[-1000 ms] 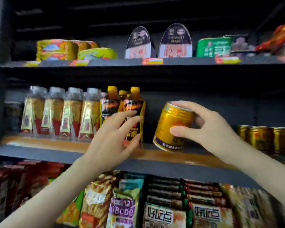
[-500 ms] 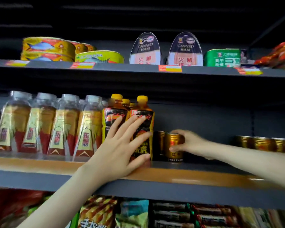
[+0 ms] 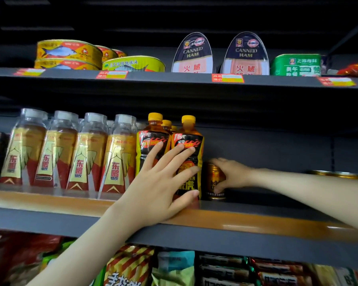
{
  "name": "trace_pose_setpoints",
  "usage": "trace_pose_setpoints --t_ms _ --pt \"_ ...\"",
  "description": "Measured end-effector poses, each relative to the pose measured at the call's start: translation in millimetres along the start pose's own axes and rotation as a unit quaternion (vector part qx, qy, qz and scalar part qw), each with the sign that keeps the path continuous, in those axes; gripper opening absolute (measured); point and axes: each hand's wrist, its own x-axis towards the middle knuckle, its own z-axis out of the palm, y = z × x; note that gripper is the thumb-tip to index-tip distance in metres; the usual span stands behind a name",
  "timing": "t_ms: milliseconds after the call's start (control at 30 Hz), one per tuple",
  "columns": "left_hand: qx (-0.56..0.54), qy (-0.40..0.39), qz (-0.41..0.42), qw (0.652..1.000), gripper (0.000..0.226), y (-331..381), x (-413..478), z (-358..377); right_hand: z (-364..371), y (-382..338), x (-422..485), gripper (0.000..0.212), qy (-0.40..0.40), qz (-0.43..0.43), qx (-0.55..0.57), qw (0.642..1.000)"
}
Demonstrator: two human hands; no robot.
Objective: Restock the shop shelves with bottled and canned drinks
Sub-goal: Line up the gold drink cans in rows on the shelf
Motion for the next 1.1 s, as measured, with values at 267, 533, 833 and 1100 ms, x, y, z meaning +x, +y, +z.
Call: trace_pose_setpoints --t_ms 267,533,833,1100 --pt "0.004 0.005 -0.031 0.999 0.05 9 -2 -7 -3 1 0 0.107 -0.032 0.029 -0.042 0.998" --pt "-0.058 0.076 -0.116 0.989 0.044 98 44 1 -57 60 -105 0.082 0.089 0.187 -0.156 0.966" --pt "-0.095 0.085 -0.091 0.988 0.045 229 124 27 -61 150 -218 0.083 0.03 0.389 -0.253 0.885" --pt "-0.056 0.066 -0.125 0.988 0.05 275 119 30 -75 158 -231 0.073 -0.007 0.417 -0.315 0.853"
